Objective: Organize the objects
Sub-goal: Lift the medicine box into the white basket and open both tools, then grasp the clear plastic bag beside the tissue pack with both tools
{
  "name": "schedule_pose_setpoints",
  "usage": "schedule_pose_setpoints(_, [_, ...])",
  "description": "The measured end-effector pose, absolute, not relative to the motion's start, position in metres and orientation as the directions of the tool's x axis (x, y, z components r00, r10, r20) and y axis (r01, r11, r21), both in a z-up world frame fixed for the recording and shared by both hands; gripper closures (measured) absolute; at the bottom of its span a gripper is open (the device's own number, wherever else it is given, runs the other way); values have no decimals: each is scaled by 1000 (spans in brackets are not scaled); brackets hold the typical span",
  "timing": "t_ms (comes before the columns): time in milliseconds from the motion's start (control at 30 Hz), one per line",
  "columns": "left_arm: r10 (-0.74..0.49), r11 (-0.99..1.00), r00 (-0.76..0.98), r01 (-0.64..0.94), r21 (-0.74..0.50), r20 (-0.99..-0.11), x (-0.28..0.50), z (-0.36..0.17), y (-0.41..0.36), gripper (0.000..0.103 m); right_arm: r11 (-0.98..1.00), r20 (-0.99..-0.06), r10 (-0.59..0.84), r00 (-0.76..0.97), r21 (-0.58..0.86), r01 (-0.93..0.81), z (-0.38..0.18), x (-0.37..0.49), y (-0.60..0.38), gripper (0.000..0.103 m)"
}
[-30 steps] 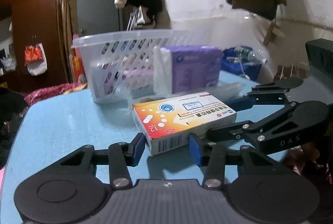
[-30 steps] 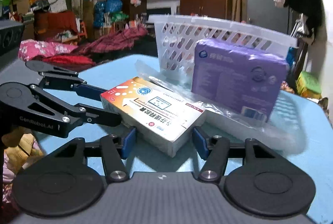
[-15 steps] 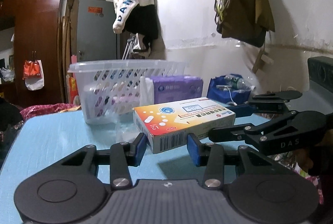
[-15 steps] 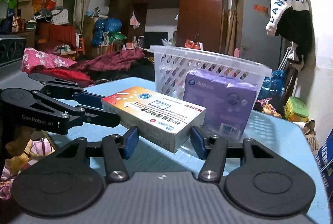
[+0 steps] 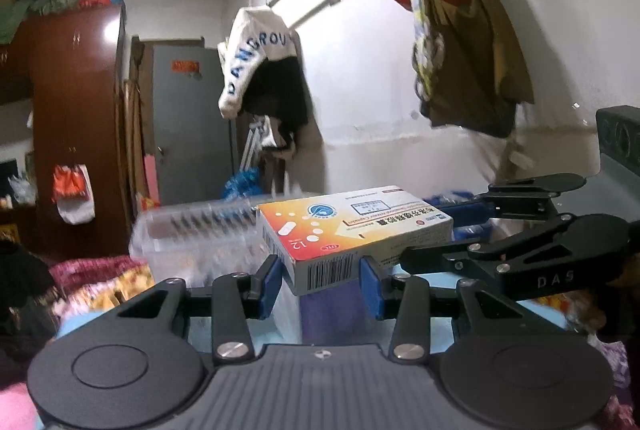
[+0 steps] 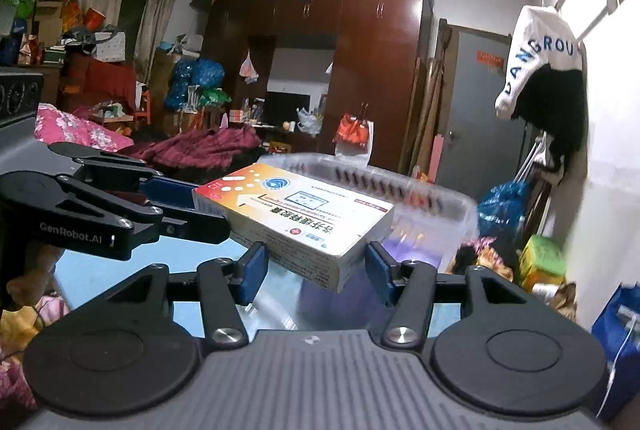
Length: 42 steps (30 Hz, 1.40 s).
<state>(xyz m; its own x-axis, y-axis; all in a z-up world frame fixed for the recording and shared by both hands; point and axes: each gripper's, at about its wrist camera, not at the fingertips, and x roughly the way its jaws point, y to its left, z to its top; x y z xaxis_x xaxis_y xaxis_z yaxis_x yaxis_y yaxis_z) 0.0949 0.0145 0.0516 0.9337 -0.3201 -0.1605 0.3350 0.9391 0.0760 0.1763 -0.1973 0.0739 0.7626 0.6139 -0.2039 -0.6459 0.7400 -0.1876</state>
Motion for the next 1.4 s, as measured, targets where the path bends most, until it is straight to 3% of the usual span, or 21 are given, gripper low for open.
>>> schedule_pose_setpoints(300, [-271, 954, 943, 290, 78, -196, 187, 100, 19, 57, 743, -252, 610, 751, -148, -653, 109, 263, -180, 47])
schedule_pose_setpoints(667, [-214, 973, 894, 233, 1, -393, 282, 84, 29, 57, 755, -481, 531, 698, -105, -647, 78, 339, -151, 48])
schedule_pose_setpoints(967, [-196, 978, 870, 208, -23, -453, 296, 67, 36, 57, 772, -531, 483, 696, -118, -625, 80, 353, -153, 53])
schedule_pose_setpoints(1000, [-151, 986, 893, 168, 4, -425, 291, 68, 37, 54, 776, -523, 478, 706, -125, -618, 81, 351, -154, 51])
schedule_pose_setpoints(1067, [-100, 994, 924, 106, -3, -370, 281, 73, 44, 35, 807, -471, 456, 755, -139, -574, 87, 346, -161, 36])
schedule_pose_setpoints(1133, [-123, 992, 938, 108, -63, -323, 261, 78, 57, 29, 830, -406, 464, 787, -110, -546, 94, 336, -178, 5])
schedule_pose_setpoints(1167, [-147, 988, 941, 124, -95, -305, 247, 79, 61, 28, 840, -375, 472, 798, -83, -536, 95, 326, -189, 0])
schedule_pose_setpoints(1233, [-187, 980, 935, 157, -120, -301, 219, 75, 66, 21, 849, -338, 491, 803, -21, -528, 92, 303, -212, 0])
schedule_pose_setpoints(1400, [-184, 982, 904, 151, -115, -385, 139, 28, 65, 20, 859, -336, 512, 790, 179, -480, 41, 245, -276, 0])
